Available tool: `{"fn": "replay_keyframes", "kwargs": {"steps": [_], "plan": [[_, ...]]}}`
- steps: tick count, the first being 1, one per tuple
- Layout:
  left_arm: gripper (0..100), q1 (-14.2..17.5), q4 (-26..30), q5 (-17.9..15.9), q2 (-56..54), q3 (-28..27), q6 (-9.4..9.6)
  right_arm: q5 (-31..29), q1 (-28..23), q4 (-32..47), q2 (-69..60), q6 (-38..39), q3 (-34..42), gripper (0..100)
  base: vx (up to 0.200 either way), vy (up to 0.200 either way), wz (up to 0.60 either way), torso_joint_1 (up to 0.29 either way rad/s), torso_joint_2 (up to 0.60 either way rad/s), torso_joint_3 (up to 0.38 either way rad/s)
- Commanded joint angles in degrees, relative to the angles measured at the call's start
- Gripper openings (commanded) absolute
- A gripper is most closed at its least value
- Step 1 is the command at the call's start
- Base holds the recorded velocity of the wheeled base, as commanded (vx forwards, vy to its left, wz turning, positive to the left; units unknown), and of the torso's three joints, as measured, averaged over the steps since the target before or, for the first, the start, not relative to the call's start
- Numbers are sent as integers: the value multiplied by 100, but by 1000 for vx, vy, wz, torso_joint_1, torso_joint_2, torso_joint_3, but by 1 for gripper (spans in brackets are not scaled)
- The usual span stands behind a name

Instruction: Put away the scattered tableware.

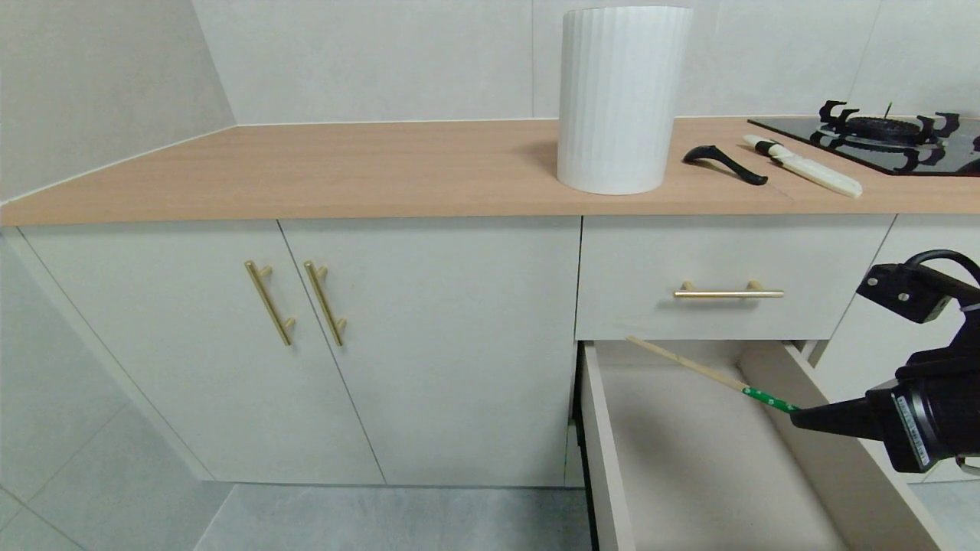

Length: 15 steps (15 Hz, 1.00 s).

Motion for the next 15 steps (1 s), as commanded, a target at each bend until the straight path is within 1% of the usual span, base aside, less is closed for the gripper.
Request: {"fn": "replay_keyframes", "kwargs": {"steps": [1,4,7,9,11,12,15], "plan": [[100,0,0,-3,7,0,-1,-16,3,-27,192,1,50,0,0,0,0,0,0,0],[100,0,0,-3,7,0,-1,-42,12,-27,491,-104,59,0,0,0,0,0,0,0],[100,0,0,-3,7,0,-1,-613,20,-54,1493,-43,-64,0,0,0,0,0,0,0],[100,0,0,-3,7,0,-1,-710,29,-326,2056,432,-178,0,0,0,0,0,0,0],[100,0,0,-3,7,0,-1,-728,47,-651,2434,625,-187,0,0,0,0,0,0,0],[100,0,0,-3,7,0,-1,-789,47,-1003,2776,836,-196,0,0,0,0,0,0,0],[100,0,0,-3,7,0,-1,-1202,223,-1733,3567,1443,-240,0,0,0,0,0,0,0]]}}
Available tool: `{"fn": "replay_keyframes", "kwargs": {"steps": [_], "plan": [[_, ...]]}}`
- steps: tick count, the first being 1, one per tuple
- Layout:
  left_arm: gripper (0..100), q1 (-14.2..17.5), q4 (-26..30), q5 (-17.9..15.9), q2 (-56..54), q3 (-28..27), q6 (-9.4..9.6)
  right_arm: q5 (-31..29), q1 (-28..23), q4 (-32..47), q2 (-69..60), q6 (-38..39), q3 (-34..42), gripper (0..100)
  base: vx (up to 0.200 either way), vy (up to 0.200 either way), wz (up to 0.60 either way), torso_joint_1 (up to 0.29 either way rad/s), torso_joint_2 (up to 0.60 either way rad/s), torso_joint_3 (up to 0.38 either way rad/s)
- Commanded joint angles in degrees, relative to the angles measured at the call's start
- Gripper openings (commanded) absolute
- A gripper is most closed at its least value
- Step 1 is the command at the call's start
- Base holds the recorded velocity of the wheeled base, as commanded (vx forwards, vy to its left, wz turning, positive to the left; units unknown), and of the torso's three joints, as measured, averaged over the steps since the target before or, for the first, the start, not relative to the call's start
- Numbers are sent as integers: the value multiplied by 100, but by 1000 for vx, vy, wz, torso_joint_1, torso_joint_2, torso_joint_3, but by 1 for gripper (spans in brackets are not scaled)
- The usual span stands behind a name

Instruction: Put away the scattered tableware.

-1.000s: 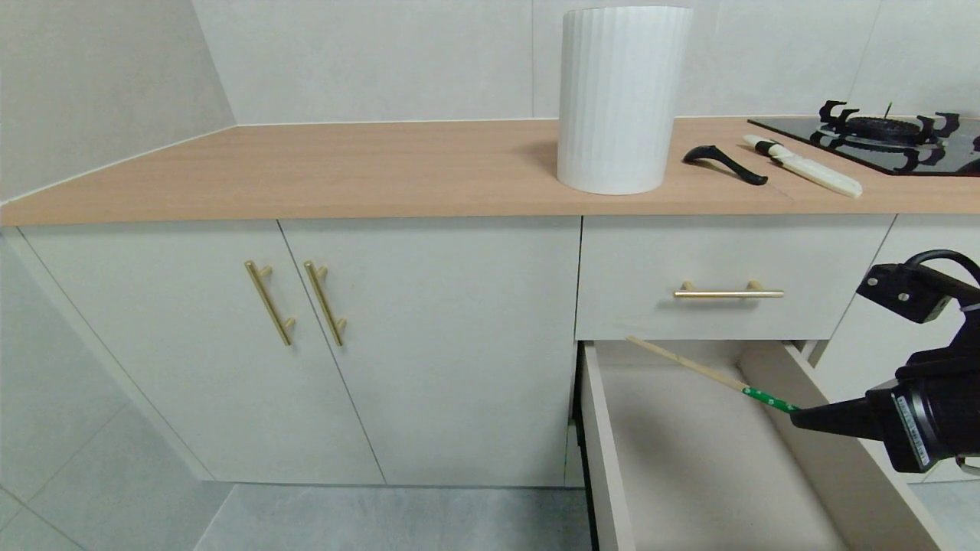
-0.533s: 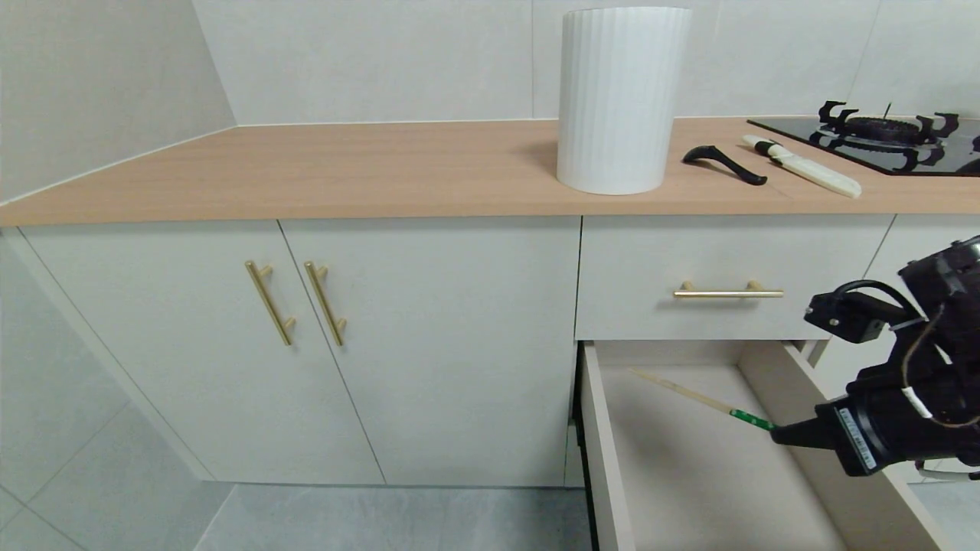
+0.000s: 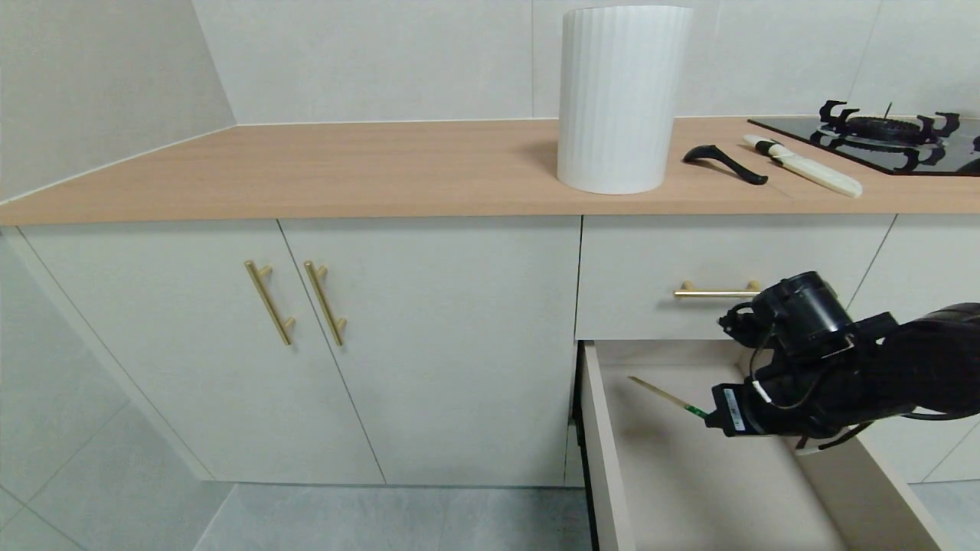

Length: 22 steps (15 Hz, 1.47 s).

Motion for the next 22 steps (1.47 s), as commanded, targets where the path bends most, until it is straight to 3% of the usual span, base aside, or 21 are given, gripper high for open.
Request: {"fn": "replay_keyframes", "kwargs": {"steps": [1,8,22], "plan": [[100,0,0,2,7,0,1,-271,175,-370,891,169,-6,0,0,0,0,0,0,0],[100,0,0,2,7,0,1,-570,403,-924,1796,582,-103,0,0,0,0,0,0,0],[100,0,0,2,7,0,1,-789,482,-1065,2737,590,-296,0,0,0,0,0,0,0]]}}
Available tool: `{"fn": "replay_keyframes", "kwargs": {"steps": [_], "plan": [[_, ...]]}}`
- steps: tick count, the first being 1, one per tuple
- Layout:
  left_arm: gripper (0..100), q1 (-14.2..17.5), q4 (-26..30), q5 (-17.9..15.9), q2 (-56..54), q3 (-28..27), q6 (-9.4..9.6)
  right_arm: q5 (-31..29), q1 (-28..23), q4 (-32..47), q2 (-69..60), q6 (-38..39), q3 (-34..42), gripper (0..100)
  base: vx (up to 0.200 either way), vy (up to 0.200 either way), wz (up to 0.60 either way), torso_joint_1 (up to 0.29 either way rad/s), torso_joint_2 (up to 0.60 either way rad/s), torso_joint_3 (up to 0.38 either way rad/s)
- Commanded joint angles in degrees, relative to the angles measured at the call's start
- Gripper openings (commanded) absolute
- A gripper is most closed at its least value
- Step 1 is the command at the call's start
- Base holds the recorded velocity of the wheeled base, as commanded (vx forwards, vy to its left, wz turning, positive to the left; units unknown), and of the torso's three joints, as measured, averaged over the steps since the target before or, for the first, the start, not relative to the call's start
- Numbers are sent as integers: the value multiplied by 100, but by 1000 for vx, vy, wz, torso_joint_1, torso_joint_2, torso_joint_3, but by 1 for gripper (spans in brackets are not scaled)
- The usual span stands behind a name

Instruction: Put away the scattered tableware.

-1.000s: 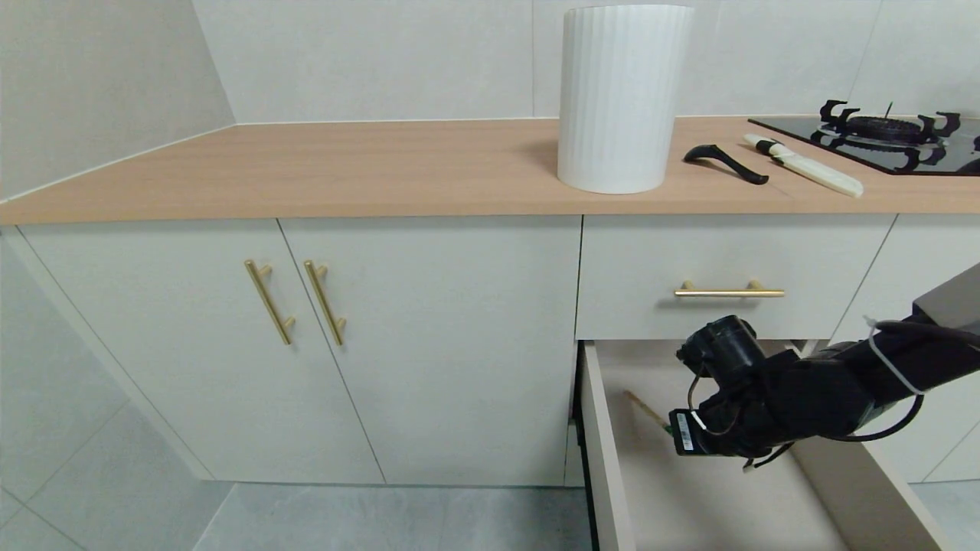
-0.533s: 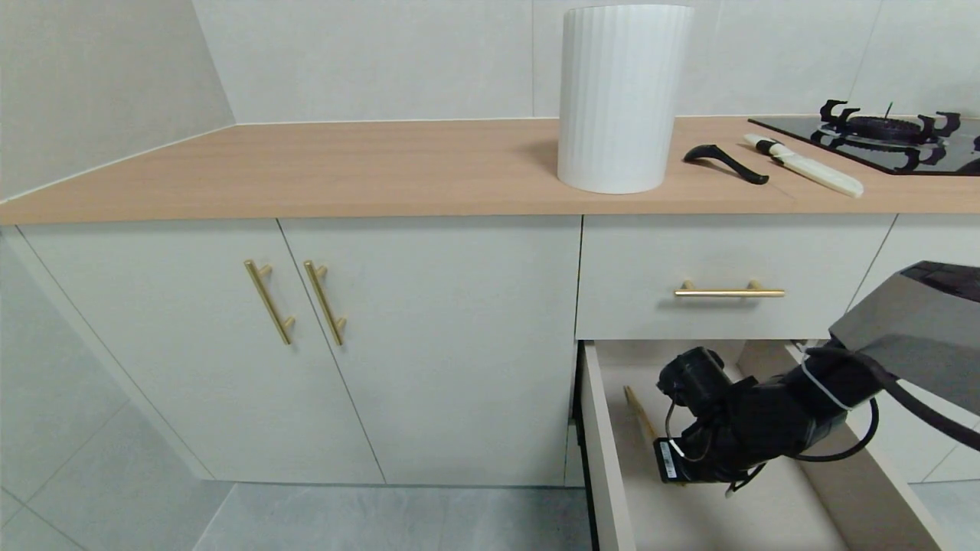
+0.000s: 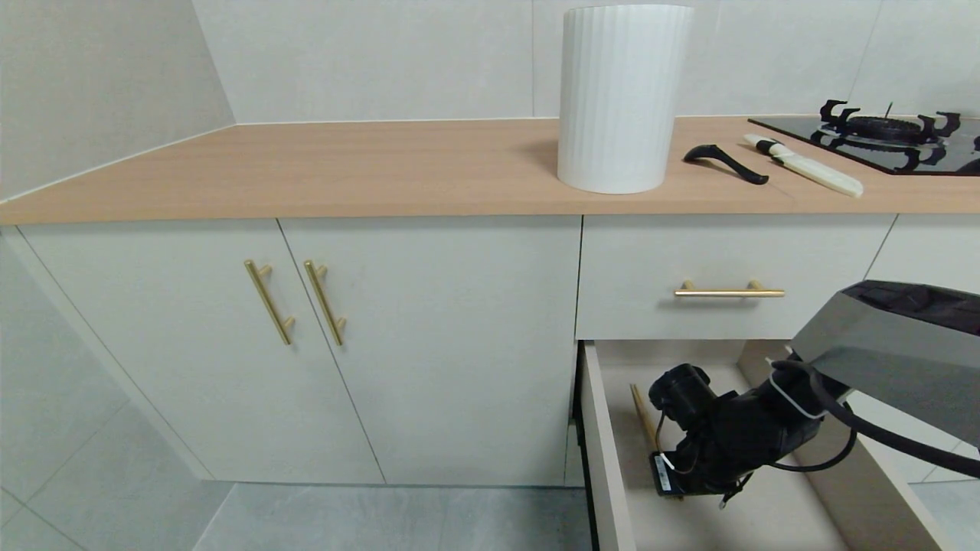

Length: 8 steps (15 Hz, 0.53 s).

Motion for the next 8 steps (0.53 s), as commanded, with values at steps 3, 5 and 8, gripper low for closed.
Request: {"fn": "replay_keyframes", "kwargs": {"steps": [3,5,8], "plan": [[100,0,2,2,7,0,-1,-90,-3,1,65,0,-19,0,0,0,0,0,0,0],[100,0,2,2,7,0,-1,-90,-3,1,65,0,-10,0,0,0,0,0,0,0],[100,0,2,2,7,0,-1,-108,-3,1,65,0,-19,100,0,0,0,0,0,0]]}}
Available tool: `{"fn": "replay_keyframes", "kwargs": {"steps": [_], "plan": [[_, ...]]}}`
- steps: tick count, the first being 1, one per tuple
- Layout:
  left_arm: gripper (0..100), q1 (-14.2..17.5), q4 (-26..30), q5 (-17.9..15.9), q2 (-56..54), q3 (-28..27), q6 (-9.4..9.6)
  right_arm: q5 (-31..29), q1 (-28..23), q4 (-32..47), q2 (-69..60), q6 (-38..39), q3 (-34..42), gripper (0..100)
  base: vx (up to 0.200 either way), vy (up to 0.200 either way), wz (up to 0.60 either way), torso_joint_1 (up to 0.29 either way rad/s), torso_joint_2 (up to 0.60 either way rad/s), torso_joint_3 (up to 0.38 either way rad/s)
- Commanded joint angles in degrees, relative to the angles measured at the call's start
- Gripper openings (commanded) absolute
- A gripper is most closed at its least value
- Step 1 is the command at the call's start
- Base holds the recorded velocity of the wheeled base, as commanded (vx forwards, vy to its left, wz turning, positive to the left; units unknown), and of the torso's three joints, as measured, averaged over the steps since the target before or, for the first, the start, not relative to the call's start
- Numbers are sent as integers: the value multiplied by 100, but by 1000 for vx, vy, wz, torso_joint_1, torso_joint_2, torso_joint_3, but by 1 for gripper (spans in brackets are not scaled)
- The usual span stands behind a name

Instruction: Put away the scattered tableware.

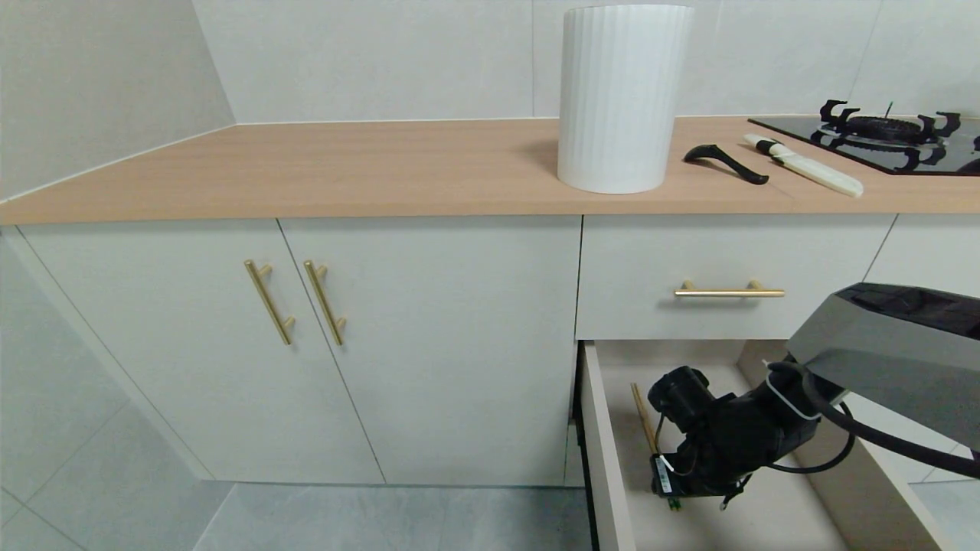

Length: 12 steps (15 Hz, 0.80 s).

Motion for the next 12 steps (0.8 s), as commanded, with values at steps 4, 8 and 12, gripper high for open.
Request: {"fn": "replay_keyframes", "kwargs": {"steps": [4,8,12], "plan": [[100,0,0,2,7,0,-1,-8,4,-34,-89,-1,30,100,0,0,0,0,0,0],[100,0,0,2,7,0,-1,-236,4,1,-853,-1,232,100,0,0,0,0,0,0],[100,0,0,2,7,0,-1,-465,-22,-17,-1750,-45,461,100,0,0,0,0,0,0]]}}
